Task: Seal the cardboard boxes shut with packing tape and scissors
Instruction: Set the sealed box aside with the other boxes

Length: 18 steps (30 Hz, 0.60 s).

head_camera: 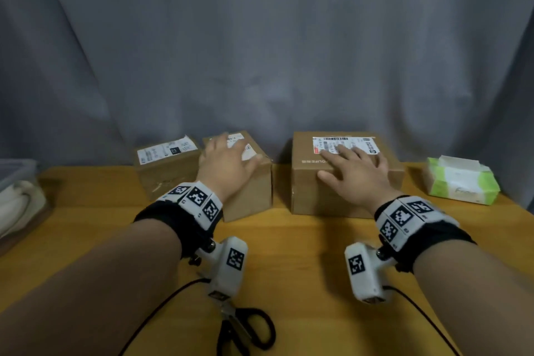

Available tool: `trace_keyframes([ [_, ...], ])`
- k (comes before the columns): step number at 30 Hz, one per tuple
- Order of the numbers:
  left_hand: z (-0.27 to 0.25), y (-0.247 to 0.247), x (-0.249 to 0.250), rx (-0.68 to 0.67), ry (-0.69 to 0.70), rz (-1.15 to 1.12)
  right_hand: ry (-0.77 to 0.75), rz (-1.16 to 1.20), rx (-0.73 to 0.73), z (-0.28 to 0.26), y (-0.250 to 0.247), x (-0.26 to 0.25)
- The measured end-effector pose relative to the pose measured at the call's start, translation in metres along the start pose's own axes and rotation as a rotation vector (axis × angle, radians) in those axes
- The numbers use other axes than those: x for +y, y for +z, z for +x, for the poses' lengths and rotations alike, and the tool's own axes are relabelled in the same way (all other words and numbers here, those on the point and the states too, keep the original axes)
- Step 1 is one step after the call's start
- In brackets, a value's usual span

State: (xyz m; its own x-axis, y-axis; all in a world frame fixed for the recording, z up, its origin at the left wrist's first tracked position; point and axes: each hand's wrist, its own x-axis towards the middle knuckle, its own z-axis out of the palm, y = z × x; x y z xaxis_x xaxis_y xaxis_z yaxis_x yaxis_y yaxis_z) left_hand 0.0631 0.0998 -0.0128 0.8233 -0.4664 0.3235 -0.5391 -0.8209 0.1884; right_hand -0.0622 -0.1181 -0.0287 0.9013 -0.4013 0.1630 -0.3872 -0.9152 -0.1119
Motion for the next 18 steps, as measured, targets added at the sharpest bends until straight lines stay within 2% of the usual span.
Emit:
trace_keyframes([
  [2,0.005,0.005,-0.018,-0.123,-0.103,-0.062,-0.002,0.089,0.055,0.002,-0.004,-0.01],
  [4,0.006,0.007,-0.027,-0.24,-0.185,-0.287,-0.07,0.243,0.217,0.002,-0.007,-0.03],
  [6,0.0,0.005,-0.028,-0.286,-0.236,-0.539,-0.136,0.508,0.274,-0.003,-0.007,-0.057],
  [9,-0.011,0.002,-0.03,-0.278,-0.232,-0.725,-0.13,0.806,0.122,-0.012,-0.004,-0.099],
  [14,-0.044,-0.007,-0.031,-0.231,-0.193,-0.923,0.129,1.201,-0.172,-0.025,0.007,-0.136],
  [16,-0.063,-0.011,-0.033,-0.208,-0.183,-1.051,0.217,1.345,-0.248,-0.034,0.014,-0.139],
  [18,-0.081,-0.012,-0.036,-0.198,-0.163,-1.084,0.259,1.467,-0.299,-0.043,0.018,-0.138],
])
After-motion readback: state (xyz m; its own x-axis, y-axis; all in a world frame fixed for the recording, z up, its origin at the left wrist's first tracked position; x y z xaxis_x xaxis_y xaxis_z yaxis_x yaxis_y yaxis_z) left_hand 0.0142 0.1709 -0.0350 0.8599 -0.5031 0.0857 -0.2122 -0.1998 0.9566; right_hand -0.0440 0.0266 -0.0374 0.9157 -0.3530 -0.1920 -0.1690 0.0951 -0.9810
